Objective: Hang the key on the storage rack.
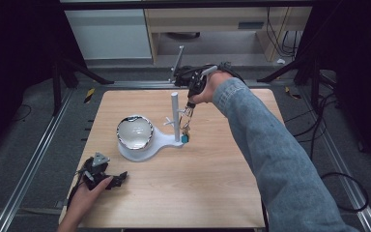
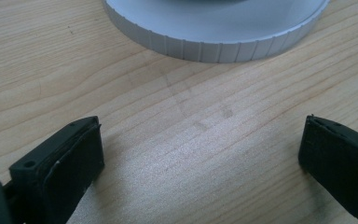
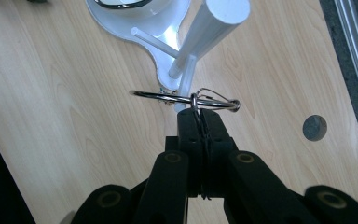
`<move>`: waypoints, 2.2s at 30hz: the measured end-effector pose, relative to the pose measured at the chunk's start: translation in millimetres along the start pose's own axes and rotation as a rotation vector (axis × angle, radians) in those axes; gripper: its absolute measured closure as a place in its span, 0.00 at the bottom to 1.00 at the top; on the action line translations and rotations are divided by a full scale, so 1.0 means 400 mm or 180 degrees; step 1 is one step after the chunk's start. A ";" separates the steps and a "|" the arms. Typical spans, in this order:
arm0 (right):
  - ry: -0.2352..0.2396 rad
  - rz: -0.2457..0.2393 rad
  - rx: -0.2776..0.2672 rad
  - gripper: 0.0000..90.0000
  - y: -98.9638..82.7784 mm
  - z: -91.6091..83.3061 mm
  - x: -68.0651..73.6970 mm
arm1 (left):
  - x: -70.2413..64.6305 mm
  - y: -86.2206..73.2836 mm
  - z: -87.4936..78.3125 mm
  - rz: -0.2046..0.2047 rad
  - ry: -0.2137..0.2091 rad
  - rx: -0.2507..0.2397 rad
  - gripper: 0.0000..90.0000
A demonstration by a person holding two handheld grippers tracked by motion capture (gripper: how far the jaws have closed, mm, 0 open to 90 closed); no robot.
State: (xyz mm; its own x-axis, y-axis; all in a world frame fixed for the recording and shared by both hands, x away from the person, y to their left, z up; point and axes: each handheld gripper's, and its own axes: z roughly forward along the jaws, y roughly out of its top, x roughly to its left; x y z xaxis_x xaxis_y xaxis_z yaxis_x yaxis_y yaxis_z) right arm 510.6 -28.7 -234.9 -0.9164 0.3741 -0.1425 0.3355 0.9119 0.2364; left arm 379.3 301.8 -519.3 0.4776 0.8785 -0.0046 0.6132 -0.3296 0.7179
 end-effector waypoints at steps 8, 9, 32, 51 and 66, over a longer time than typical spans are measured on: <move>0.0021 0.0020 0.0038 0.98 0.008 0.007 -0.004 | 0.000 0.000 0.000 0.0000 -0.0001 0.0000 0.00; 0.0031 0.0013 0.0048 0.98 0.010 0.009 -0.007 | 0.000 0.000 0.000 0.0001 0.0000 0.0000 0.00; 0.0157 0.0065 0.0159 0.98 0.042 0.029 -0.031 | 0.000 0.000 0.000 0.0002 -0.0005 0.0000 0.00; 0.0202 0.0089 0.0143 0.98 0.053 0.062 -0.039 | 0.000 0.000 0.000 -0.0004 -0.0009 -0.0009 0.00; 0.0188 0.0106 0.0089 0.96 0.053 0.064 -0.042 | 0.000 -0.001 -0.001 0.0004 -0.0010 -0.0002 0.00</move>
State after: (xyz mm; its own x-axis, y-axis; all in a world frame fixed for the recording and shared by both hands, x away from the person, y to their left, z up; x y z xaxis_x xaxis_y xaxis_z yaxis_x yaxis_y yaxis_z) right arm 538.7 -11.4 -252.3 -0.9156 0.3944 -0.0780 0.3711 0.9038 0.2130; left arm 379.1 302.1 -519.3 0.4804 0.8770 -0.0058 0.6122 -0.3306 0.7183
